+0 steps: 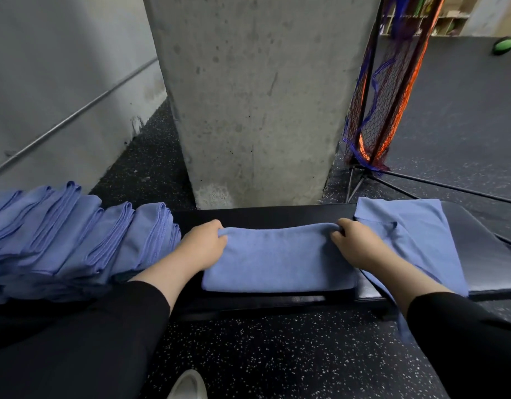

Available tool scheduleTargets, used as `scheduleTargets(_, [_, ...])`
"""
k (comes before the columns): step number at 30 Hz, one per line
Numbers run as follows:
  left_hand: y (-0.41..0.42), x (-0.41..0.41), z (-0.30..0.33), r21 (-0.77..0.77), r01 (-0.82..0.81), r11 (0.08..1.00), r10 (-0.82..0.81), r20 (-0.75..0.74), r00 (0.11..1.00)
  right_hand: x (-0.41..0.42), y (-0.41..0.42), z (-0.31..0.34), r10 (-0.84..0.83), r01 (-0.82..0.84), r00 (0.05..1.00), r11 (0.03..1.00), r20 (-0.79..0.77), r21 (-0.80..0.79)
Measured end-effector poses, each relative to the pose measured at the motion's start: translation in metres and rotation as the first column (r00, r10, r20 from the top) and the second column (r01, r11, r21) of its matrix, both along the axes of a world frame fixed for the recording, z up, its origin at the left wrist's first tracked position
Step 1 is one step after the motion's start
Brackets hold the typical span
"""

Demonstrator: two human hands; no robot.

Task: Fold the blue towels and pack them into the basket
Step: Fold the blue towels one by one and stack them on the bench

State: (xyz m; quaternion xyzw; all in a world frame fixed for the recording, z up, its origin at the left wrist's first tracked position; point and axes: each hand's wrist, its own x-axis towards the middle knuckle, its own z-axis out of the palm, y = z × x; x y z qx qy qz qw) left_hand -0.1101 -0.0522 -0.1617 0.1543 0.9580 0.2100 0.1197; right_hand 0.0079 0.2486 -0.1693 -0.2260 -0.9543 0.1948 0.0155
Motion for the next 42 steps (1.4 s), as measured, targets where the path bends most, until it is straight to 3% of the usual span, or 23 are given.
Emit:
scheduleTargets(9, [0.009,-0.018,-0.012,-0.096,-0.024,0.995,0.009,-0.15,0.989,-0.019,0.011,-0.017,-0.04,0.04,0.999,0.995,-0.001,0.088])
scheduleTargets(12, [0.014,-0.017,-0.011,-0.167,0.027,0.985,-0.083,-0.334,0.939,-0.017,0.007,-0.013,-0.044,0.056,0.995,0.989,-0.092,0.136])
scheduleTargets(14, [0.02,-0.012,-0.006,-0.163,0.133,0.978,-0.186,-0.377,0.907,-0.018,0.002,-0.006,0.038,-0.012,0.987,0.986,-0.156,0.165])
scheduleTargets(18, [0.027,0.003,-0.014,-0.258,0.414,0.873,-0.468,-0.206,0.859,-0.015,-0.029,0.004,0.206,-0.189,0.972,0.971,-0.11,0.148])
scheduleTargets(21, [0.027,0.007,-0.021,-0.329,0.439,0.836,-0.492,-0.096,0.865,-0.01,-0.055,-0.006,0.238,-0.247,0.967,0.964,0.092,0.098])
scheduleTargets(35, [0.003,0.004,-0.022,-0.348,0.428,0.834,-0.492,-0.117,0.863,-0.053,-0.088,-0.023,0.161,-0.216,0.97,0.914,0.183,0.343])
scheduleTargets(42, [-0.014,0.026,-0.011,-0.386,0.564,0.73,-0.64,-0.096,0.763,-0.094,-0.094,-0.027,0.355,-0.388,0.916,0.902,0.187,0.188])
